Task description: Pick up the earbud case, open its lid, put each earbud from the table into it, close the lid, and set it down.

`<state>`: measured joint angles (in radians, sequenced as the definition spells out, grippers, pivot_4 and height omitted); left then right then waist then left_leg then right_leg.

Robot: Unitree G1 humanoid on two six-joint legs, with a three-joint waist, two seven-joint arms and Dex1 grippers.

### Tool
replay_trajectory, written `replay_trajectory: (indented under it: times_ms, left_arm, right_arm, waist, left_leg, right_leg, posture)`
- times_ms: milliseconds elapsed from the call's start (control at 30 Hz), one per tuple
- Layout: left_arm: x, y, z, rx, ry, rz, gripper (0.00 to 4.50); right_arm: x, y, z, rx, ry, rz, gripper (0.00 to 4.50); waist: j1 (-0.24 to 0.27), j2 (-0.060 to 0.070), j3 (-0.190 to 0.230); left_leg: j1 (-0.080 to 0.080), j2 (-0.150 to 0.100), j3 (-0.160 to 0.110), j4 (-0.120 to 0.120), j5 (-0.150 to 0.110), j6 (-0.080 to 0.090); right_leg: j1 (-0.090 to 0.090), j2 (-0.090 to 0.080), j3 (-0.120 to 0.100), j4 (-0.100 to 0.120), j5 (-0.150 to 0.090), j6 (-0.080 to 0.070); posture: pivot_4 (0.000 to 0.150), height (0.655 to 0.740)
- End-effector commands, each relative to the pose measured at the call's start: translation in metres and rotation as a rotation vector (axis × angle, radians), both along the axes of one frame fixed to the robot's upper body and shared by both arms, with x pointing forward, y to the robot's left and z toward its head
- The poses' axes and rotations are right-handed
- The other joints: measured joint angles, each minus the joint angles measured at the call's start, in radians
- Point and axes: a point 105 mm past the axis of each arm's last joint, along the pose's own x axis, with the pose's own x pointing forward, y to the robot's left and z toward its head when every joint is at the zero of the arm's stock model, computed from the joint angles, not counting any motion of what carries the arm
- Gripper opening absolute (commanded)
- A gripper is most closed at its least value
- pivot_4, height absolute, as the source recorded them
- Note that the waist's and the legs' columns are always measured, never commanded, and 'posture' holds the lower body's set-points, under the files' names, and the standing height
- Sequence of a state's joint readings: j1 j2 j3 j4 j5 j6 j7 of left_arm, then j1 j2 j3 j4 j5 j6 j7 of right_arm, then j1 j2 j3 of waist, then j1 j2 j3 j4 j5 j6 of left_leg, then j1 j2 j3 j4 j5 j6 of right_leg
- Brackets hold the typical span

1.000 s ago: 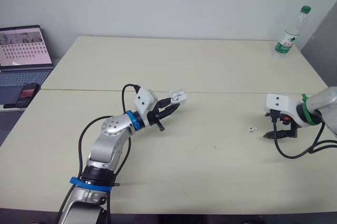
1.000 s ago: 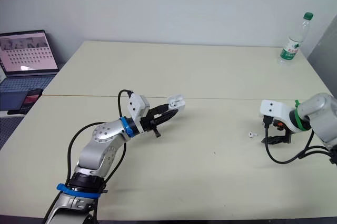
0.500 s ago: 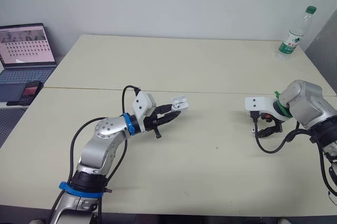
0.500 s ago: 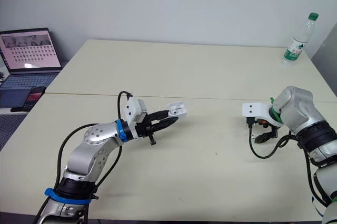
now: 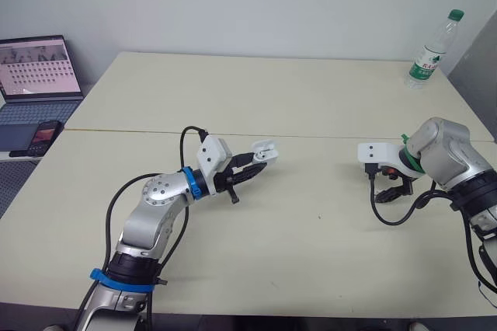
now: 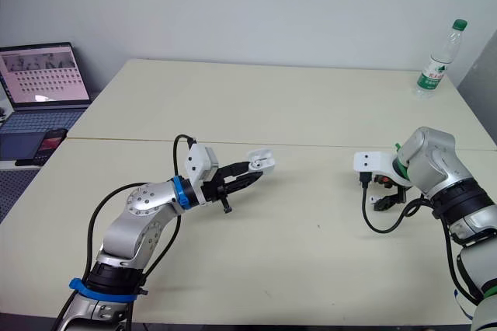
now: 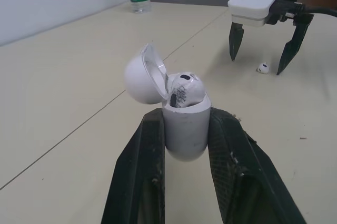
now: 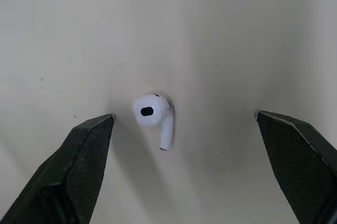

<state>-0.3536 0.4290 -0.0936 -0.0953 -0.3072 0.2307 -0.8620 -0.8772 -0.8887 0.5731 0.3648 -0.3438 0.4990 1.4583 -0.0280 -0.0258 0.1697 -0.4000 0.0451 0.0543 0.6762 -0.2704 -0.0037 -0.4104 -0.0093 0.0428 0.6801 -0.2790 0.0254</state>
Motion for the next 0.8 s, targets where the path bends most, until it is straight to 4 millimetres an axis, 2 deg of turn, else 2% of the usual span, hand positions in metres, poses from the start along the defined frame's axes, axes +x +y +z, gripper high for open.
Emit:
replay_trajectory:
  times_ms: [33, 300, 333, 633, 800]
  left_arm:
    - [-0.001, -0.002, 0.003, -0.006, -0.032, -0.005, 0.76]
    - [-0.001, -0.003, 0.002, 0.001, -0.033, 0.0, 0.76]
    - [-0.001, -0.003, 0.002, 0.002, -0.033, 0.001, 0.76]
    - [0.0, -0.003, 0.0, 0.002, -0.028, 0.003, 0.76]
    - [0.002, -0.005, 0.004, -0.058, -0.002, 0.023, 0.76]
  right_arm:
    - [0.002, 0.002, 0.008, 0.004, -0.031, -0.002, 3.53]
    - [0.002, 0.003, 0.007, 0.012, -0.029, -0.013, 0.49]
    - [0.002, 0.003, 0.007, 0.014, -0.028, -0.012, 0.39]
    - [0.0, 0.007, 0.008, 0.032, -0.03, 0.005, 0.39]
    - [0.004, 0.026, 0.021, 0.185, -0.099, 0.013, 0.39]
  waist:
    - [0.0, 0.0, 0.0]
    - [0.0, 0.0, 0.0]
    - [0.0, 0.0, 0.0]
    - [0.0, 0.0, 0.0]
    - [0.0, 0.0, 0.0]
  left_leg:
    - [0.0, 0.0, 0.0, 0.0, 0.0, 0.0]
    - [0.0, 0.0, 0.0, 0.0, 0.0, 0.0]
    - [0.0, 0.0, 0.0, 0.0, 0.0, 0.0]
    - [0.0, 0.0, 0.0, 0.0, 0.0, 0.0]
    - [0.0, 0.0, 0.0, 0.0, 0.0, 0.0]
  right_leg:
    - [0.0, 0.0, 0.0, 0.0, 0.0, 0.0]
    - [0.0, 0.0, 0.0, 0.0, 0.0, 0.0]
    - [0.0, 0.0, 0.0, 0.0, 0.0, 0.0]
    - [0.0, 0.0, 0.0, 0.0, 0.0, 0.0]
    - [0.0, 0.0, 0.0, 0.0, 0.0, 0.0]
  posture:
    - [0.15, 0.7362]
    - [0.15, 0.7362]
    - [0.15, 0.7362]
    - [0.15, 0.7362]
    - [0.15, 0.7362]
